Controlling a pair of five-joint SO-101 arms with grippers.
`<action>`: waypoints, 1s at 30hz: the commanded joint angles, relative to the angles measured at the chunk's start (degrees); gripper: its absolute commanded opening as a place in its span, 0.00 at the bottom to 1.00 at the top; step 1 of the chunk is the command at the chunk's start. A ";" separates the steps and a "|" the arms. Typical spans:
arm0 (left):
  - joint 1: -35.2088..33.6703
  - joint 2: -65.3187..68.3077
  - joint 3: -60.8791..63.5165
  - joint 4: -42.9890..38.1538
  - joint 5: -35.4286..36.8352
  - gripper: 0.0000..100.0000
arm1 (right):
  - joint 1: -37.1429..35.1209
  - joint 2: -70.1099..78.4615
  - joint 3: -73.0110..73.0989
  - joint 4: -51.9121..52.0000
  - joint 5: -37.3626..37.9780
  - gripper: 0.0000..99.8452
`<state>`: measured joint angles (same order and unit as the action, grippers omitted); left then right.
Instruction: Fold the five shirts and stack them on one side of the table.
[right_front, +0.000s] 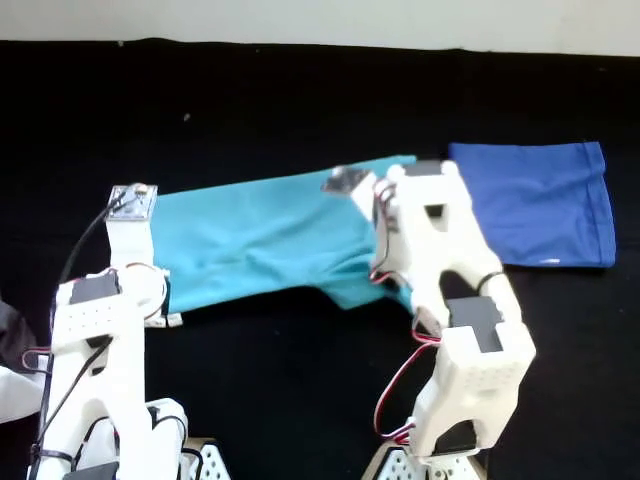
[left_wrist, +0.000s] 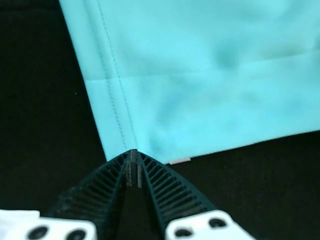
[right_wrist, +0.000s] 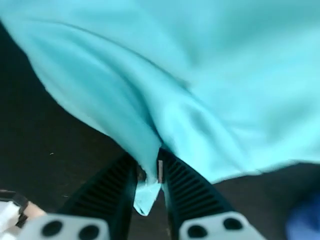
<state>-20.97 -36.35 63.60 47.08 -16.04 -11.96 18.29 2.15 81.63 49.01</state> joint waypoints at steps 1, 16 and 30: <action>0.66 -1.19 1.80 -3.87 0.35 0.01 | 1.36 -1.71 -9.36 1.80 0.53 0.01; 2.15 -1.27 13.05 -15.91 0.26 0.01 | 0.40 20.88 -40.40 4.53 0.35 0.01; 2.15 -1.19 13.05 -15.91 0.26 0.01 | 0.40 35.91 -70.64 2.86 -20.13 0.24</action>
<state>-19.47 -37.76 76.62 32.04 -16.04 -11.43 53.36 -62.90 86.46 32.66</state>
